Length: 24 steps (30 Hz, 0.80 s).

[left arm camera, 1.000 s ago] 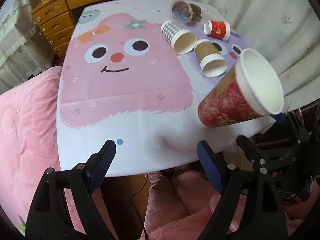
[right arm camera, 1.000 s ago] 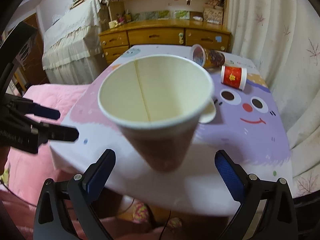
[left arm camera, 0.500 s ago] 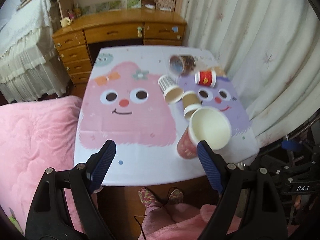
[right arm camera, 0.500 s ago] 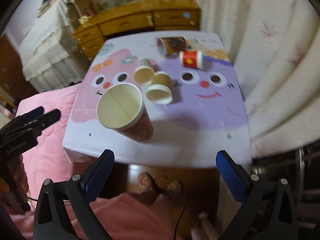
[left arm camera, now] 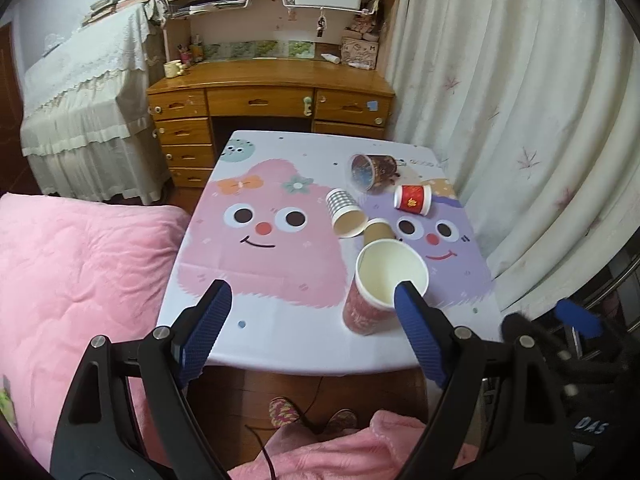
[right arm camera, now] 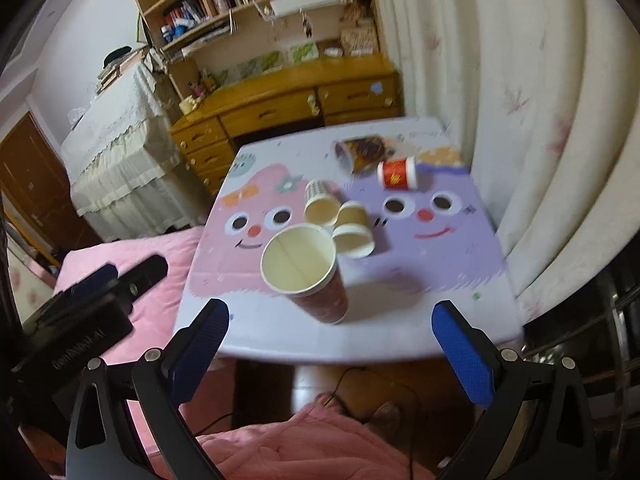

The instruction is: Flip cup upright

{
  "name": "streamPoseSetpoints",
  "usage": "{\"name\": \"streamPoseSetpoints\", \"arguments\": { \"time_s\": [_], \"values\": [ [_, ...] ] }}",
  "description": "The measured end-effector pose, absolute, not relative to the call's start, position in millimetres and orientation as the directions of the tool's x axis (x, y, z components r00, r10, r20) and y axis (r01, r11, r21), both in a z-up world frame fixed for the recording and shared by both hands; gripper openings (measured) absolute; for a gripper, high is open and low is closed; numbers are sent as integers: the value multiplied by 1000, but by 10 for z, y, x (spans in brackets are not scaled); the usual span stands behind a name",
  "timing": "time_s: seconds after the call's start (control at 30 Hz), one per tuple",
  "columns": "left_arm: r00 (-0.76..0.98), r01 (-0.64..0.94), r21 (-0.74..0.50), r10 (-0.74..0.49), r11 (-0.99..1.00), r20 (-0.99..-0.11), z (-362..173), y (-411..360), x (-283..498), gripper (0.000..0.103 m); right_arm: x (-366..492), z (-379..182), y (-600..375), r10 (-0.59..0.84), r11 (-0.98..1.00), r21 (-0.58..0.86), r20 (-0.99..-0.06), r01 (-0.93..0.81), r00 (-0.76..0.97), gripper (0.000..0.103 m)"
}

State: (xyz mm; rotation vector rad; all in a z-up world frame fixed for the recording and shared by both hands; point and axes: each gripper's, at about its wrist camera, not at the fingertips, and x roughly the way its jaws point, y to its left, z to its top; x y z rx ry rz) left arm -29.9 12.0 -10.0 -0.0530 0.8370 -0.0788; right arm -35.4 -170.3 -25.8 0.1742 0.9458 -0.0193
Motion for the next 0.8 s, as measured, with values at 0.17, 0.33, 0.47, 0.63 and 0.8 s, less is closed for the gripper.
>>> {"name": "streamPoseSetpoints", "arguments": {
  "time_s": [0.17, 0.33, 0.47, 0.63, 0.8],
  "values": [
    [688, 37, -33, -49, 999, -724, -148, 63, -448, 82, -582, -168, -1675, 18, 989, 107, -770, 101, 638, 102],
    [686, 30, -34, -46, 999, -727, -194, 18, -458, 86, -664, -138, -1699, -7, 990, 88, -754, 112, 657, 102],
    [687, 17, -40, -41, 999, -725, -202, 5, -428, 102, -668, -143, -1708, -2, 992, 80, -755, 96, 655, 102],
    [685, 17, -38, -39, 999, -727, -211, -14, -395, 102, -637, -178, -1773, -5, 991, 85, -760, 107, 649, 103],
    [685, 16, -38, -39, 999, -728, -211, -35, -383, 102, -642, -157, -1843, -21, 989, 84, -749, 125, 662, 102]
  ]
}}
